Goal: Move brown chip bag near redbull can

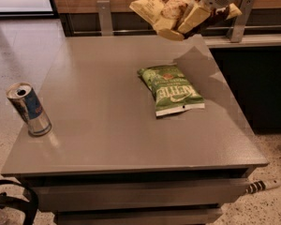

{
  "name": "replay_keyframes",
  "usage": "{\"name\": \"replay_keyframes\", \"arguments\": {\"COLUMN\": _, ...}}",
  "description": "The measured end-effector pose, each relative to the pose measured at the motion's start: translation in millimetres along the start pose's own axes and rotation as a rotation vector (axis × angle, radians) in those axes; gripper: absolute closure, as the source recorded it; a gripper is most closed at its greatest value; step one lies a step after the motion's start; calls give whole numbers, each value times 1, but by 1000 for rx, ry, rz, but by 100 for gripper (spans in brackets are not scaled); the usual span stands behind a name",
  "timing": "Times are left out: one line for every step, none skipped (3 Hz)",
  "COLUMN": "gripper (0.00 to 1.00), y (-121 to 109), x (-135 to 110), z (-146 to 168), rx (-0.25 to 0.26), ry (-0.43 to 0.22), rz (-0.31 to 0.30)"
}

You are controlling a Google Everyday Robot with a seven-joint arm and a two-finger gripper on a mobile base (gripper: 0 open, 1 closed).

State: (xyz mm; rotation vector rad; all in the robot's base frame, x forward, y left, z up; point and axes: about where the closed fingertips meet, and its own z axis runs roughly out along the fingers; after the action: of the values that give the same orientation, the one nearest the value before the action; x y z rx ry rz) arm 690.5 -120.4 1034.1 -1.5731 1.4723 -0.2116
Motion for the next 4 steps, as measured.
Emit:
{"name": "replay_keyframes", "arguments": {"gripper": 100, "y": 6, "x": -36, "z": -30, "rx": 11, "ry": -190, "rz": -72}}
{"name": "replay_keyframes", "arguments": {"gripper": 100, "y": 14, "x": -61, "z": -50, "rx": 16, "ry": -256, "rz": -167}}
{"name": "replay_keyframes", "arguments": {"gripper": 100, "y": 25, "x": -80, "z": -60, "rx": 7, "ry": -301, "rz": -228}}
{"name": "replay_keyframes", "arguments": {"gripper": 100, "y": 29, "x": -81, "z": -56, "rx": 3, "ry": -309, "rz": -226}}
